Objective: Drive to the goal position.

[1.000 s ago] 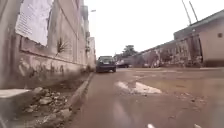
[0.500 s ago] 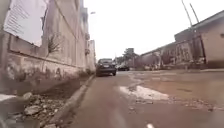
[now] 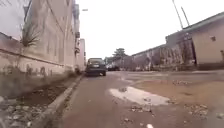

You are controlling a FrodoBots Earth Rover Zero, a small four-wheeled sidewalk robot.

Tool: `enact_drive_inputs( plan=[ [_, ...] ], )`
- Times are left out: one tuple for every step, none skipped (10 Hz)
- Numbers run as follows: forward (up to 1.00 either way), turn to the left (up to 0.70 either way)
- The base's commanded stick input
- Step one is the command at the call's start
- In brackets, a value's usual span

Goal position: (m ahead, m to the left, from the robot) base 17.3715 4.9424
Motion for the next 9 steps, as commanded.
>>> enact_drive_inputs(
  plan=[
    [0.70, 0.00],
    [0.70, 0.00],
    [0.70, 0.00],
    [0.70, 0.00],
    [0.70, 0.00],
    [0.70, 0.00],
    [0.70, 0.00],
    [0.70, 0.00],
    [0.70, 0.00]
  ],
)
